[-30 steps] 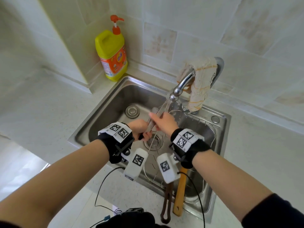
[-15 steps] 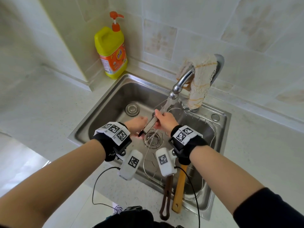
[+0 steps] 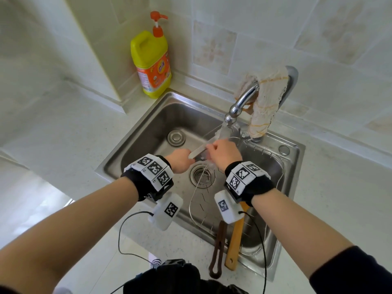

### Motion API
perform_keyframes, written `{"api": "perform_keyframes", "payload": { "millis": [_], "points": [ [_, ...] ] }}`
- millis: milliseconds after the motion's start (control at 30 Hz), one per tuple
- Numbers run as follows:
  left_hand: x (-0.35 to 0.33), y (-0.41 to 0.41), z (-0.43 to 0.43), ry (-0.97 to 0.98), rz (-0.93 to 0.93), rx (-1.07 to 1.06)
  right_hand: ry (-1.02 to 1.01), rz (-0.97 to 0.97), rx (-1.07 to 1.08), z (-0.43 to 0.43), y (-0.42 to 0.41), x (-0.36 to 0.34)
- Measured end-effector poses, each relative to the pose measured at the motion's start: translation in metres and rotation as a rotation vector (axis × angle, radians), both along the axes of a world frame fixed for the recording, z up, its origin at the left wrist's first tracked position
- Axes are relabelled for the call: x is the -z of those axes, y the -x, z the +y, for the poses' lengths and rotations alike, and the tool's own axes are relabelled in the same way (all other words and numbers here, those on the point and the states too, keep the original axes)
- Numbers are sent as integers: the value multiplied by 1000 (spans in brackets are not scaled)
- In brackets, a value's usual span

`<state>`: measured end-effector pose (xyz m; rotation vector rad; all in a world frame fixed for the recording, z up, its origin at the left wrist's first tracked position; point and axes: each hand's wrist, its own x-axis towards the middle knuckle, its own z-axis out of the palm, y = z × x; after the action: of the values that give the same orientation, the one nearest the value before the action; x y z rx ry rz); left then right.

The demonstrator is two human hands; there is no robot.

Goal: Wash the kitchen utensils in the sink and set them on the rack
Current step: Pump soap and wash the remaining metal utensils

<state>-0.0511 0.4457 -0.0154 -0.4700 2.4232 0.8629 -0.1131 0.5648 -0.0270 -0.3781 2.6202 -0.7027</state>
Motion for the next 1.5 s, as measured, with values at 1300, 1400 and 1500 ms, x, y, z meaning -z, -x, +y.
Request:
{"api": "perform_keyframes", "payload": {
  "millis": [1300,1400,1500],
  "points": [
    [-2,15,-2,152,-9,138,-99,104,47,64,-7,21],
    [-3,9,-2,159,-1,-33,-62,31,72,75,-23,26],
    [0,0,0,-96,56,-286,-81,-83,-13,73,-38,38]
  ]
}}
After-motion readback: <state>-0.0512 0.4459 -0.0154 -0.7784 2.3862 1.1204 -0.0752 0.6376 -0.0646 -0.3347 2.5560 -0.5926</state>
